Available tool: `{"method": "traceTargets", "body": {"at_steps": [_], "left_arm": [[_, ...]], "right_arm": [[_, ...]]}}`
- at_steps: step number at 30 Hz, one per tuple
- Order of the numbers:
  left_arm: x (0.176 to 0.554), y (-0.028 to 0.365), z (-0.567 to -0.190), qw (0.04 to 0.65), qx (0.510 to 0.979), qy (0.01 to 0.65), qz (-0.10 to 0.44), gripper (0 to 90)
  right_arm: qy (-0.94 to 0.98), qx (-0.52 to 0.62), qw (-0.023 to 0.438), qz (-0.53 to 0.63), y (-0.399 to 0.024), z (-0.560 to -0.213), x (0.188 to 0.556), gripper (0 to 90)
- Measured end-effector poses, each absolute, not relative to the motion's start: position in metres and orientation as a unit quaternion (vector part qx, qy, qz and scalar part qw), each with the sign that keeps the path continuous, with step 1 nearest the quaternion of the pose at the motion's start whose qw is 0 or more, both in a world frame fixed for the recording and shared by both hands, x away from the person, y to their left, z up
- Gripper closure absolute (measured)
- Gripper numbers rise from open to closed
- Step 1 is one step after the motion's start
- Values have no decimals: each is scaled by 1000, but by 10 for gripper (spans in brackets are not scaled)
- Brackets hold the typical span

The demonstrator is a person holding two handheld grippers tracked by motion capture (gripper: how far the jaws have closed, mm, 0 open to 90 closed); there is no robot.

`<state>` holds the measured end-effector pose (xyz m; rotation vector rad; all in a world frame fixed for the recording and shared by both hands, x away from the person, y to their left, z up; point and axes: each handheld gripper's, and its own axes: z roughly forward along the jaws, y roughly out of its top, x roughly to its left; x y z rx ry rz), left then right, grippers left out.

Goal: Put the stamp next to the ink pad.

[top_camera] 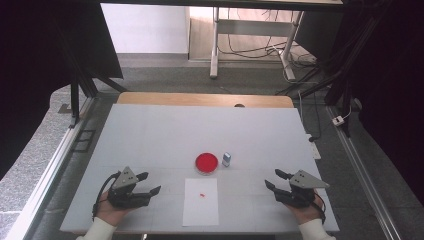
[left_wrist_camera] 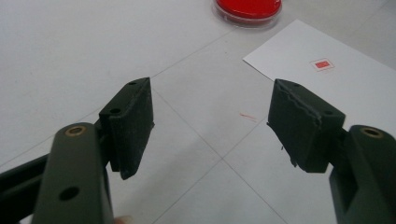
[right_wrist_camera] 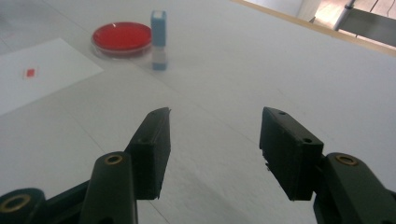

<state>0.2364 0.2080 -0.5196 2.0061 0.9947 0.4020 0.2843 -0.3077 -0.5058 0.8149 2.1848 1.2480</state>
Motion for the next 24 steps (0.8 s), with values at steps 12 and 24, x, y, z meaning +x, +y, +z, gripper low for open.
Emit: {"method": "traceTargets", "body": {"at_steps": [12, 24], "left_arm": [[237, 209, -521, 417, 800, 398, 164, 315], [237, 209, -521, 416, 800, 399, 165, 315]], "right_arm": [[804, 298, 246, 453, -316, -508, 286, 431], [807, 294, 245, 451, -316, -509, 286, 431]]}}
